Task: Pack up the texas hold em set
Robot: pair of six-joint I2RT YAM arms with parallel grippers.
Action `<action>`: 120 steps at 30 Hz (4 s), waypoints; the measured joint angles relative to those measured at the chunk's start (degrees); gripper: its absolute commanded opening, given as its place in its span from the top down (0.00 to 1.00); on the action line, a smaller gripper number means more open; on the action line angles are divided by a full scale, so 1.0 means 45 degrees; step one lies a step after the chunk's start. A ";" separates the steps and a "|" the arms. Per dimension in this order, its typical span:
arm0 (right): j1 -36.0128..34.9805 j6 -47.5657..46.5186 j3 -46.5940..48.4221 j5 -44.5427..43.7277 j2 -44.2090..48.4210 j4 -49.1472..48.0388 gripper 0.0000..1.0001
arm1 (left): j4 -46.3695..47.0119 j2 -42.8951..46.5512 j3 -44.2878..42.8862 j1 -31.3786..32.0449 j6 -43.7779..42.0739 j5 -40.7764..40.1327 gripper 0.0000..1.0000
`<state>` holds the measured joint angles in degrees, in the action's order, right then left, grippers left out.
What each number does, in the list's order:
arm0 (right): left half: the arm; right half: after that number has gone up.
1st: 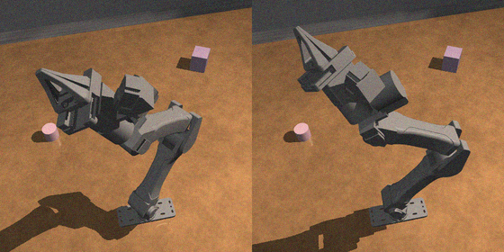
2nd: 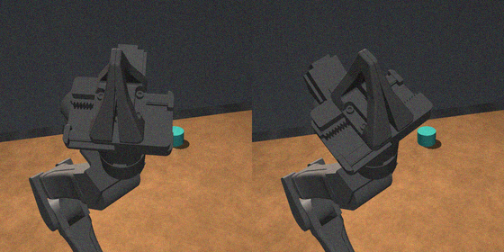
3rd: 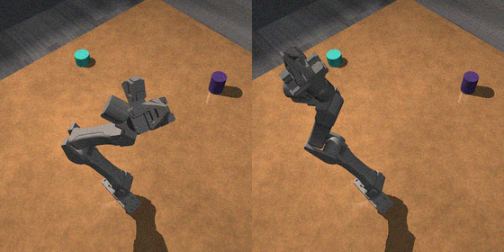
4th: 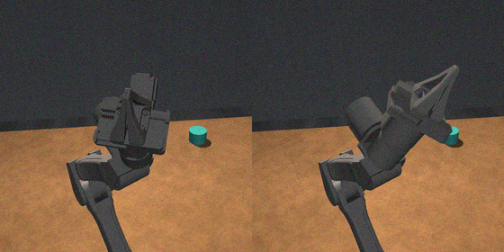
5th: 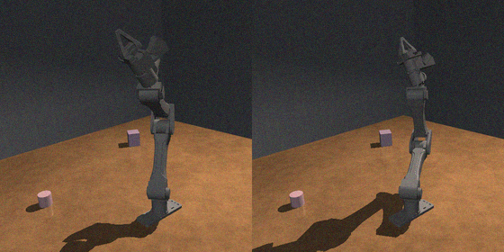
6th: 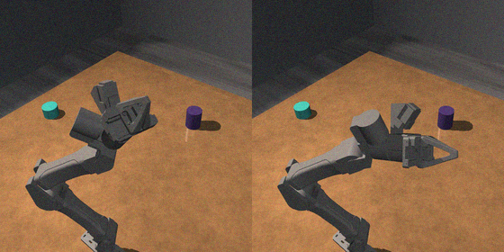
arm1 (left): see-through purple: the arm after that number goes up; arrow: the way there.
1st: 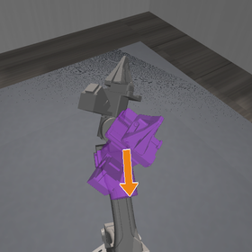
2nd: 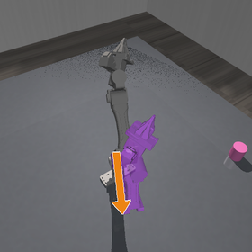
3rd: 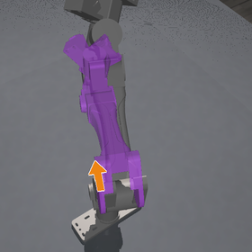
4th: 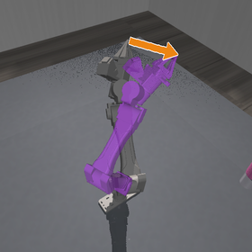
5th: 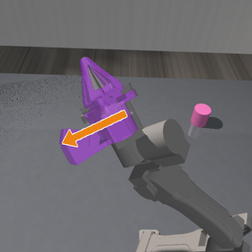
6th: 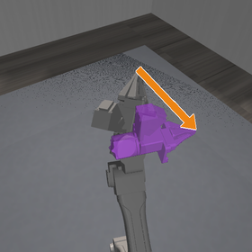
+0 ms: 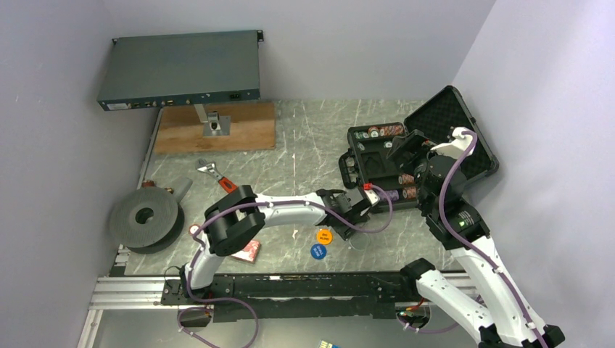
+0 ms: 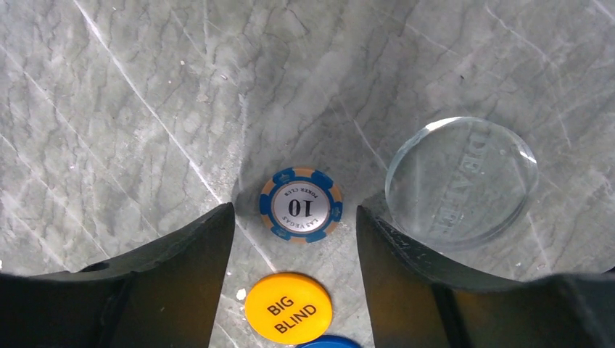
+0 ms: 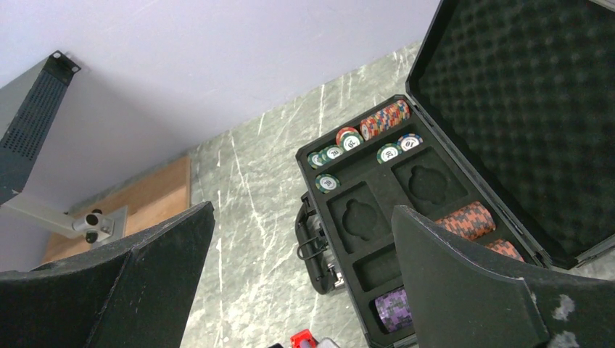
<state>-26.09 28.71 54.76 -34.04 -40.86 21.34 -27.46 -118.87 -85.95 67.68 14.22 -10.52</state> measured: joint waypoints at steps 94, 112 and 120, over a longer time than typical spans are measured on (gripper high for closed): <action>-0.0034 0.0685 0.1486 0.0894 0.0607 0.1909 0.04 | 0.5003 -0.1073 -0.0325 0.2550 -0.3682 0.3351 0.00; -0.0058 0.0816 0.1700 0.1399 0.0024 0.1899 0.05 | 0.7558 -0.0262 0.1821 0.2739 -0.4352 0.4532 0.01; -0.0058 0.0869 0.1700 0.1583 -0.0160 0.1894 0.05 | 0.8417 -0.0563 0.1846 0.3011 -0.4342 0.4201 0.08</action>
<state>-26.35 32.62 62.41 -26.92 -41.58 29.87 10.41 -121.40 -77.65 81.23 -5.32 8.38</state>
